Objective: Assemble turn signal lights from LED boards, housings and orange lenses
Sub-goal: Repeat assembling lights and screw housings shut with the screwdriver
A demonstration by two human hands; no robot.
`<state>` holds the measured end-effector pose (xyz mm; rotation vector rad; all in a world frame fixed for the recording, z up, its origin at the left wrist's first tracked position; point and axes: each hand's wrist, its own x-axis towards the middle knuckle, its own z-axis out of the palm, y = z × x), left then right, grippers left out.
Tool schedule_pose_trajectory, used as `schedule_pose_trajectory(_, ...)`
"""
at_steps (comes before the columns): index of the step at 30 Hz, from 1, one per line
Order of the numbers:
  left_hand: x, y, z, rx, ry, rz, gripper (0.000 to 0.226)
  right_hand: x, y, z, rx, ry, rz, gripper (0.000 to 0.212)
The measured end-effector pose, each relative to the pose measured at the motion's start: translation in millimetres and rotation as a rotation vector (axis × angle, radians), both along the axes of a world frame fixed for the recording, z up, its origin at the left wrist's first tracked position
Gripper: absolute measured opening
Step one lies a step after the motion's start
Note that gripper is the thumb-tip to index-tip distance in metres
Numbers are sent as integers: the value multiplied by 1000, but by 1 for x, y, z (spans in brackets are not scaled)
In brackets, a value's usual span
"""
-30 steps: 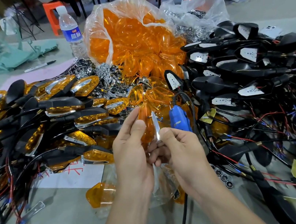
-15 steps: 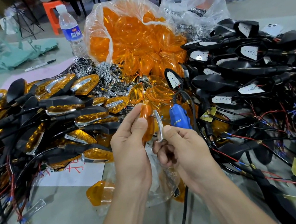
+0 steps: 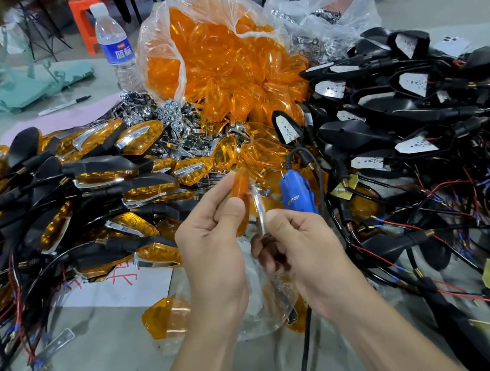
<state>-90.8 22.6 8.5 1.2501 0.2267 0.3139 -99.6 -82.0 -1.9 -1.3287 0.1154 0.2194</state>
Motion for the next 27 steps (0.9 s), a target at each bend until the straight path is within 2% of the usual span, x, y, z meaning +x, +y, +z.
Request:
schedule_pose_trajectory(2, -3, -3, -2, -49, 42, 13, 33, -2, 5, 0, -1, -9, 0, 51)
schedule_pose_trajectory(6, -6, -6, -2, -163, 127, 24, 30, -2, 8, 0, 25, -16, -1, 42)
schedule_pose_trajectory(9, -6, -6, -1, -221, 147, -84, 34, 1, 7, 0, -15, -27, -17, 37)
schedule_pose_trajectory(11, -5, -5, 0, -111, 202, -171, 26, 3, 5, 0, -86, -30, -60, 35)
schedule_pose_trajectory(13, -1, 1, -1, 54, 242, -204, 10, 4, 0, -3, -253, -69, -94, 30)
schedule_pose_trajectory(15, 3, 11, -3, 149, 245, -212, 8, 2, -7, -5, -391, -114, -94, 19)
schedule_pose_trajectory(16, 5, 15, -4, 156, 241, -220, 6, 1, -9, -7, -410, -114, -91, 21)
schedule_pose_trajectory(17, 5, 18, -3, 134, 222, -241, 4, 0, -11, -7, -400, -106, -87, 25)
schedule_pose_trajectory(19, 4, 18, -1, 47, 171, -277, 15, 1, -12, -6, -340, -90, -69, 26)
schedule_pose_trajectory(21, 3, 13, 0, -83, 148, -259, 26, 2, -10, -5, -278, -99, -48, 26)
schedule_pose_trajectory(24, -5, 0, 5, -258, 142, -217, 30, 0, -6, -1, -223, -115, -80, 30)
schedule_pose_trajectory(27, -13, -11, 8, -255, 129, -149, 25, -4, -3, 3, -251, -122, -101, 29)
